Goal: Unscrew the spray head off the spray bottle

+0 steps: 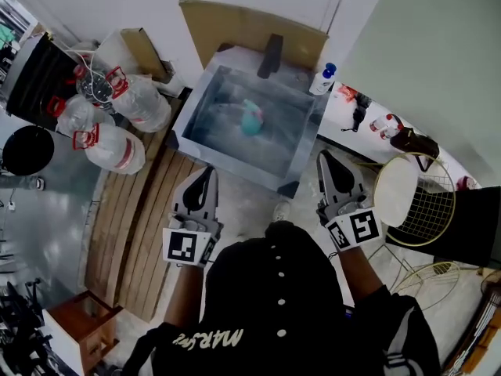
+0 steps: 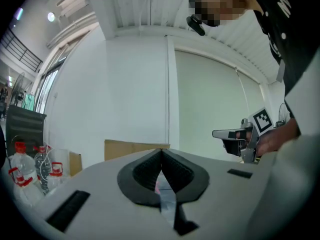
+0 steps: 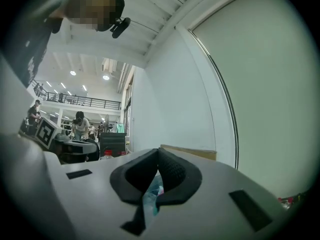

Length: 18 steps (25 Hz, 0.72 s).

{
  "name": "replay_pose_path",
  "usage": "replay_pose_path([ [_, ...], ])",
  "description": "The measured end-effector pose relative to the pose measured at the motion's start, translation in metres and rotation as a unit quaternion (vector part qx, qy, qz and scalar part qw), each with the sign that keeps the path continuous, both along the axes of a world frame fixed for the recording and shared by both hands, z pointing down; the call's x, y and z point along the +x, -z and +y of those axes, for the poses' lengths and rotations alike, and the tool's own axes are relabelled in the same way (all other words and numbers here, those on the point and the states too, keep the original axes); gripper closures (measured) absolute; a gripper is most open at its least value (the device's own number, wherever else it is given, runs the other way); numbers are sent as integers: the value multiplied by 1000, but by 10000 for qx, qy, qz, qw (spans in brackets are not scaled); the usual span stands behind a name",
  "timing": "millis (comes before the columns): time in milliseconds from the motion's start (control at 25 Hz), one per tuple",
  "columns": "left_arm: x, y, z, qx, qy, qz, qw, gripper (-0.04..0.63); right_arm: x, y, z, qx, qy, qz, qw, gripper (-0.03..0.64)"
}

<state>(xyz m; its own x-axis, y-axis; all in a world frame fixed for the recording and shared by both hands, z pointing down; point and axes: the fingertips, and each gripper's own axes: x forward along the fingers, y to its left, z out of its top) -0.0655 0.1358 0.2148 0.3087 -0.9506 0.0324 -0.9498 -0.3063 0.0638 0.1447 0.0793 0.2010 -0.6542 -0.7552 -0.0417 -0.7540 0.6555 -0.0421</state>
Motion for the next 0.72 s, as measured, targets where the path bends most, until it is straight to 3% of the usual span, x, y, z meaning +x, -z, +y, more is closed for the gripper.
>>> replay_pose_path([
  [240,17,-4,-41,-54,206,-231,9995,571,8,-4,-49,-33,312,12,9995,606],
  [400,20,-23,-53,-384,307,-530,9974,571,6,-13,-71,-136,583,20,9982,606],
  [520,23,-27,-65,-473,434,-507,9966,571,1,-22,-85,-215,759,86,9968,606],
  [720,26,-44,-84,-558,169,-512,9970,571,-17,-38,-103,-340,1026,233,9939,606],
])
